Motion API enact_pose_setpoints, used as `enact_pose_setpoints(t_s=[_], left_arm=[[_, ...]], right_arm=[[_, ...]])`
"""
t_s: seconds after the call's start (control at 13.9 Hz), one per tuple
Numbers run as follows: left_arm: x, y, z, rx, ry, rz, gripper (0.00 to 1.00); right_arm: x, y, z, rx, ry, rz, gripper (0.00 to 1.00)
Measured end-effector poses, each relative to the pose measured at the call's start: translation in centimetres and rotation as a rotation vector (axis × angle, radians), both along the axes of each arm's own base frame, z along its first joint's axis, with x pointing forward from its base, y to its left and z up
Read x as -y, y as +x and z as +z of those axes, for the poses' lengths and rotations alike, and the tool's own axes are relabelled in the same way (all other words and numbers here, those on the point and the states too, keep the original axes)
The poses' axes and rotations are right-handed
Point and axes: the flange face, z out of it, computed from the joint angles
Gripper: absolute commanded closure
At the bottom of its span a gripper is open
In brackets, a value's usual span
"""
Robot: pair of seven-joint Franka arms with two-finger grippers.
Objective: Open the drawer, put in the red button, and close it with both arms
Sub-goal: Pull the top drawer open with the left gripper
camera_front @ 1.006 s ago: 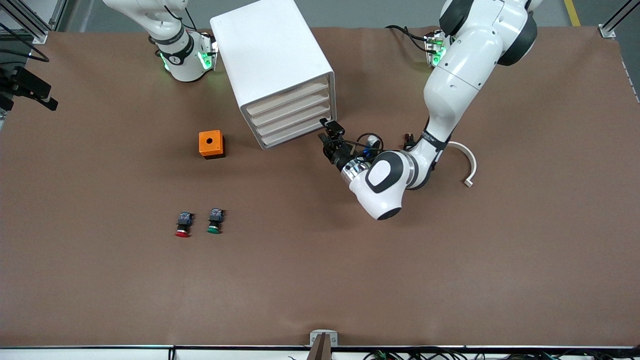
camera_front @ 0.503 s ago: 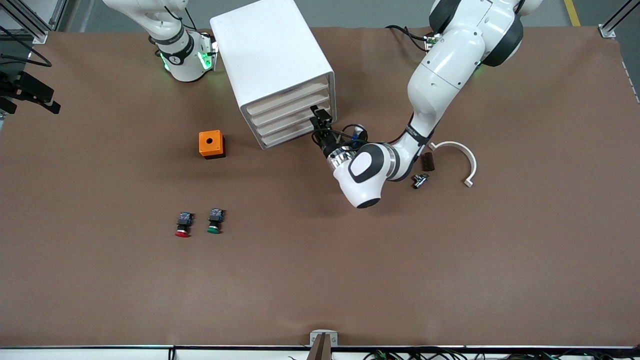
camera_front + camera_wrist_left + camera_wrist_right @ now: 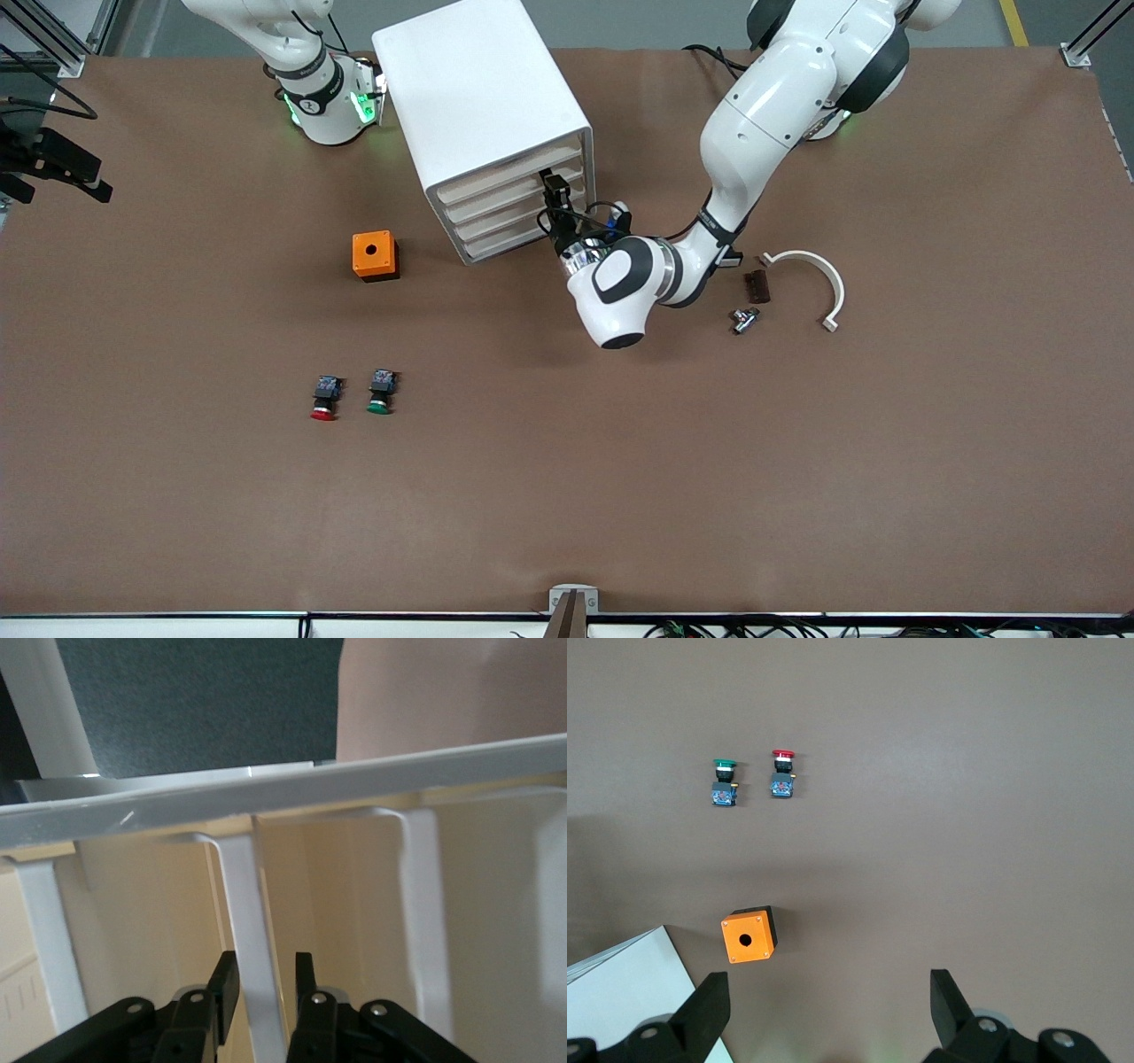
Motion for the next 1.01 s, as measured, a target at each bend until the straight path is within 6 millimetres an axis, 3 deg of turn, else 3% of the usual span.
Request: enact_pose_setpoints(t_s=[0.29, 0.79, 1.01], left_arm=[[0.1, -0.9, -0.3, -0.021, 0.015, -0.019, 0.96], [-0.3, -0.7, -0.7, -0.051, 0.067, -0.004, 0.96], [-1.4, 0.7, -0.7, -0.055, 0.065, 0.028, 0.95]], right_arm=[[-0.4, 0.0, 0.0, 0.000, 0.000, 0.010, 0.00], [-1.5, 0.4, -0.4, -0.010, -0.040, 0.040, 0.00], [-1.8, 1.1, -1.4, -0.027, -0.041, 0.045, 0.00]])
